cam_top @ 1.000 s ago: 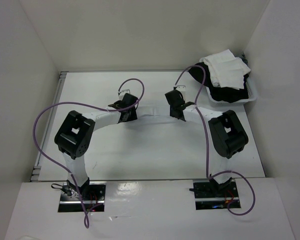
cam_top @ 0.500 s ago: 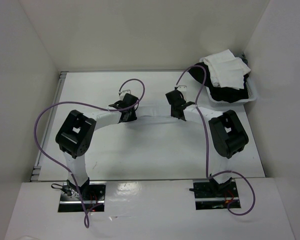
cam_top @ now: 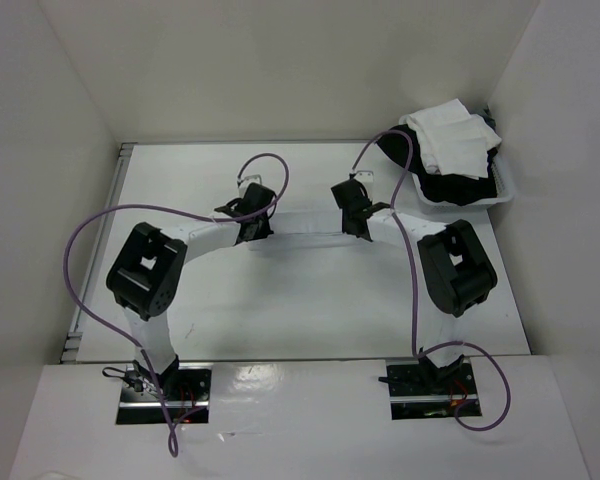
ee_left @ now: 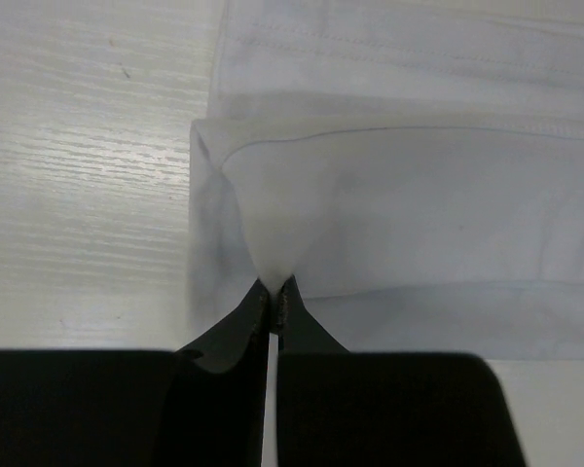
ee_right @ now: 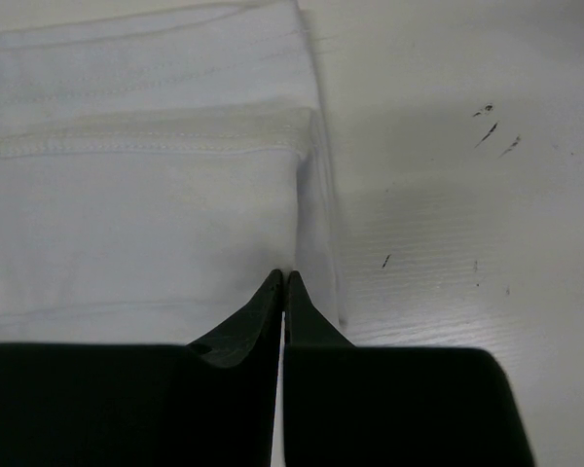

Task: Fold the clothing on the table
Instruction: Fold the skirt

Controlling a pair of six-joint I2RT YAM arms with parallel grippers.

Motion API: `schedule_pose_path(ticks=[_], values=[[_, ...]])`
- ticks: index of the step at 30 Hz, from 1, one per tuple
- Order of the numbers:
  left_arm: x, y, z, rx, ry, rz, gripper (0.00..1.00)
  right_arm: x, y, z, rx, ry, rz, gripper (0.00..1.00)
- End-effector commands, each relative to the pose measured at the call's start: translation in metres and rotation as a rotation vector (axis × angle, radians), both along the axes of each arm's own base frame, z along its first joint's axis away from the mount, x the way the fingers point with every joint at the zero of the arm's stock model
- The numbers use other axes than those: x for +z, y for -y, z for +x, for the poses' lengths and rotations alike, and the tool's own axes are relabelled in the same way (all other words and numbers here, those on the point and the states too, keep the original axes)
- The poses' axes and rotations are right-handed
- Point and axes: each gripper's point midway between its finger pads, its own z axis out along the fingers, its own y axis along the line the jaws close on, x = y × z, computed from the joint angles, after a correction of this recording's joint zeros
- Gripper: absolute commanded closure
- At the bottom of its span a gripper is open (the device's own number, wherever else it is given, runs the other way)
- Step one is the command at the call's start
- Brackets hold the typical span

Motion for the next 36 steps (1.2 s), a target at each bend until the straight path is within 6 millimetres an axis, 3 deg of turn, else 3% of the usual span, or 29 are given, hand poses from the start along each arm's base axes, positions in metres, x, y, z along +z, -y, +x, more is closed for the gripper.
schedule_pose_path(ticks=[1,6,9,13,17,19,20,21,22,23,26,27,29,30,33,34,35,36], values=[[0.049,-0.003,0.018,0.008,0.11,-0.018,1.0,0.042,0.0,0.019,-0.025,0.098,0.022,1.0],[0.075,-0.006,0.029,0.018,0.164,-0.029,1.0,0.076,0.001,0.04,-0.028,0.16,0.031,1.0],[0.084,-0.006,0.04,0.014,0.186,-0.025,1.0,0.086,0.008,0.053,-0.039,0.177,0.024,1.0],[0.078,-0.006,0.055,0.02,0.178,-0.035,0.98,0.089,0.008,0.071,-0.033,0.186,0.031,1.0],[0.076,-0.005,0.066,0.013,0.175,-0.041,0.93,0.077,0.014,0.088,-0.04,0.166,0.032,1.0],[0.076,-0.009,0.077,0.026,0.177,-0.048,0.81,0.079,0.014,0.099,-0.037,0.178,0.037,0.99],[0.071,-0.009,0.077,0.026,0.169,-0.044,0.78,0.068,0.013,0.102,-0.037,0.159,0.03,0.95],[0.067,-0.011,0.081,0.027,0.162,-0.048,0.74,0.069,0.01,0.108,-0.037,0.168,0.033,0.89],[0.069,-0.01,0.083,0.027,0.173,-0.053,0.54,0.066,0.009,0.11,-0.037,0.164,0.031,0.83],[0.068,-0.012,0.089,0.036,0.18,-0.056,0.46,0.064,0.008,0.114,-0.037,0.169,0.033,0.67],[0.06,-0.012,0.093,0.03,0.169,-0.066,0.28,0.058,0.005,0.124,-0.031,0.175,0.029,0.42],[0.057,-0.01,0.098,0.03,0.168,-0.066,0.16,0.056,0.001,0.129,-0.025,0.177,0.037,0.38],[0.059,-0.008,0.103,0.03,0.176,-0.069,0.05,0.056,0.005,0.134,-0.034,0.174,0.035,0.33],[0.058,-0.012,0.107,0.04,0.176,-0.069,0.03,0.063,0.003,0.14,-0.027,0.191,0.034,0.32],[0.065,-0.012,0.108,0.04,0.183,-0.071,0.0,0.057,0.005,0.14,-0.036,0.166,0.015,0.32],[0.071,-0.012,0.108,0.04,0.193,-0.076,0.0,0.061,0.005,0.136,-0.029,0.168,0.023,0.32],[0.063,-0.015,0.099,0.04,0.171,-0.066,0.0,0.063,0.007,0.131,-0.029,0.166,0.022,0.32],[0.075,-0.013,0.094,0.045,0.197,-0.077,0.0,0.054,0.01,0.121,-0.029,0.152,0.017,0.32]])
